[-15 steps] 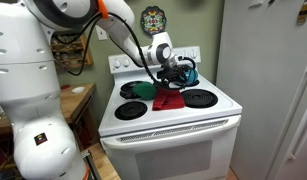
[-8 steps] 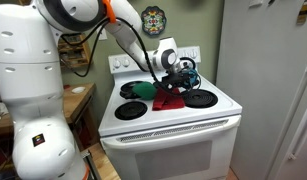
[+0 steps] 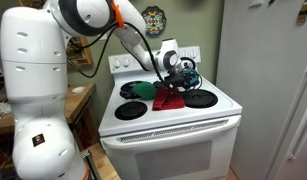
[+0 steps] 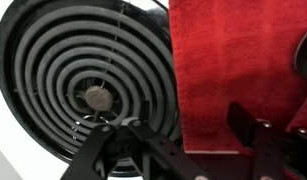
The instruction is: Put the spoons on the kitchen towel and fold it
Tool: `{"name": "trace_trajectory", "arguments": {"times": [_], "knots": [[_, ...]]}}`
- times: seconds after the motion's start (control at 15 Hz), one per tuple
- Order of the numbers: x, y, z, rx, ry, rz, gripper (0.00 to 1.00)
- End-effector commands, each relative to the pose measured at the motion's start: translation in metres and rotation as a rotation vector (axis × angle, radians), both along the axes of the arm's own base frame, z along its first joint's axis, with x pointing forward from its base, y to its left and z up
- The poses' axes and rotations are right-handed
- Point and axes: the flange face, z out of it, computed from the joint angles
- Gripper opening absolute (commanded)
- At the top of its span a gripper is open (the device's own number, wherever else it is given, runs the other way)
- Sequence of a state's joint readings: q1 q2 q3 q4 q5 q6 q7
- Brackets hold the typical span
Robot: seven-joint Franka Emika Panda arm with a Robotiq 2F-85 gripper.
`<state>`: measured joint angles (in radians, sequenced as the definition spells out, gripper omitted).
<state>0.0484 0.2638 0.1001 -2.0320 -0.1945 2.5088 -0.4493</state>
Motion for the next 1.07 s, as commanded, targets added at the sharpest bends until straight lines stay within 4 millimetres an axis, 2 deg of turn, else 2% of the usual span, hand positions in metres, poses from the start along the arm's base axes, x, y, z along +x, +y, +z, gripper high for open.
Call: {"name": "trace_trajectory", "arguments": {"times": [0.0,0.07,0.2,0.27,0.4,0.47,0.53,0.73,1.0], "knots": [[0.008,0.005,-0.009,0.013,0.044,0.027,0.66],[0.009,0.006,-0.011,0.013,0.05,0.028,0.55],[0.011,0.007,-0.014,0.014,0.059,0.033,0.55],[0.012,0.007,-0.015,0.013,0.064,0.035,0.46],[0.013,0.008,-0.016,0.011,0.072,0.038,0.38],[0.013,0.008,-0.017,0.009,0.073,0.038,0.24],[0.014,0.008,-0.015,0.009,0.074,0.037,0.14],[0.012,0.013,-0.011,0.005,0.084,0.04,0.0],[0.003,0.021,-0.004,-0.01,0.109,0.021,0.01]]}}
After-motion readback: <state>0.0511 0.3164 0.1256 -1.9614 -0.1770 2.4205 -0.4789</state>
